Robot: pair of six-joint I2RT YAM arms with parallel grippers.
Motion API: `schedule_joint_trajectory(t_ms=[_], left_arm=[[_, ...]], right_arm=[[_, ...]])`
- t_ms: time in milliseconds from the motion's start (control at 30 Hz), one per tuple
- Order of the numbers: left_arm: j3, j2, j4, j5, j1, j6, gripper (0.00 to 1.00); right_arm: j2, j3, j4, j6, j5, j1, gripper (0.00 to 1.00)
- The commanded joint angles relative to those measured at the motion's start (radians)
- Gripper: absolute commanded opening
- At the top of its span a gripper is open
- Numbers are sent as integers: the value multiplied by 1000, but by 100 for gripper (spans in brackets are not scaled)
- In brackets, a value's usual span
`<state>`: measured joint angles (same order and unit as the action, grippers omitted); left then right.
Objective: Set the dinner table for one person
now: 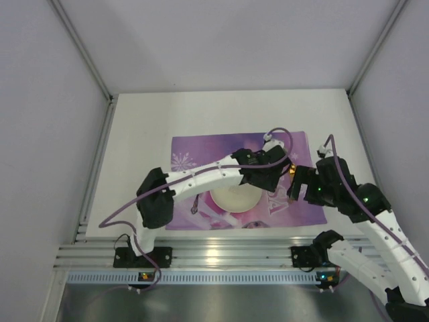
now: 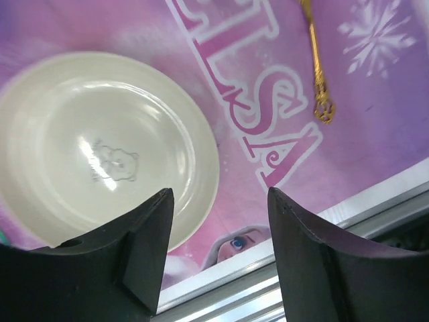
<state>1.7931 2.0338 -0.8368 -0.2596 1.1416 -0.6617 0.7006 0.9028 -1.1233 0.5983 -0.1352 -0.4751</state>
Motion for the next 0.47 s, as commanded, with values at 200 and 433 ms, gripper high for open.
schedule_joint_trajectory(t_ms=[200, 433], left_arm=[[-531, -682, 430, -438, -110, 313, 65], [-1102, -1142, 735, -412, -342, 411, 66]], right_arm=[[-96, 169, 272, -97, 36, 12, 100], [-107, 163, 333, -100, -2, 12, 100]])
